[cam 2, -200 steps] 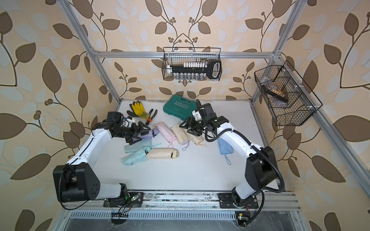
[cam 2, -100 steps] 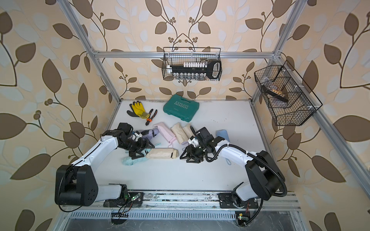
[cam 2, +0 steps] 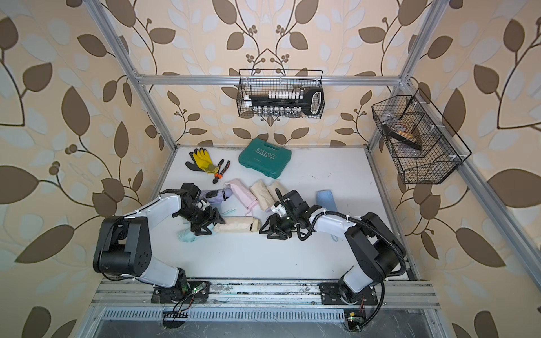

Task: Take umbrellas out of sleeves
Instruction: Take out the umbrella from the umbrella sleeve.

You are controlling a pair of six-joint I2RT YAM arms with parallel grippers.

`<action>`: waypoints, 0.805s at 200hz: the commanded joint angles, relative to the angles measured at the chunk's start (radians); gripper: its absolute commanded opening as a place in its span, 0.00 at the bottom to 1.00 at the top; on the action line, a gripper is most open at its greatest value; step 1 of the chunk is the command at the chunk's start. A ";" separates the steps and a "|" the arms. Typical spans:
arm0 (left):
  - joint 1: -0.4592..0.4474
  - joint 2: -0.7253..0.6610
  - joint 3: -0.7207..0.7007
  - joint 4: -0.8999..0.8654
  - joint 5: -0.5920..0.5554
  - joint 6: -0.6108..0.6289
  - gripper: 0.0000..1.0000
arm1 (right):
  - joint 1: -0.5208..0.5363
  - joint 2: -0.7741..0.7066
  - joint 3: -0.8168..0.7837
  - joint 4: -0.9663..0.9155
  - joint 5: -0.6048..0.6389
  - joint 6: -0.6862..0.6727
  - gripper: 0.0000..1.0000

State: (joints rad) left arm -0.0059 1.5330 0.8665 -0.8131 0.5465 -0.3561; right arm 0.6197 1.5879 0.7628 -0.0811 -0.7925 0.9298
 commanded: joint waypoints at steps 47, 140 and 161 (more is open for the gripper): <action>0.002 0.054 0.062 0.019 0.000 0.035 0.75 | 0.008 0.099 0.014 0.095 -0.039 0.017 0.52; -0.002 0.120 0.069 0.060 0.050 0.022 0.67 | 0.006 0.222 0.116 0.102 -0.062 -0.010 0.53; -0.014 0.110 0.051 0.085 0.078 -0.004 0.63 | -0.006 0.238 0.119 0.105 -0.065 -0.015 0.53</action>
State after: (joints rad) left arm -0.0074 1.6447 0.9314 -0.7742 0.5903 -0.3473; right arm 0.6205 1.7931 0.8608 0.0296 -0.8360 0.9375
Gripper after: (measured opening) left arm 0.643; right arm 0.529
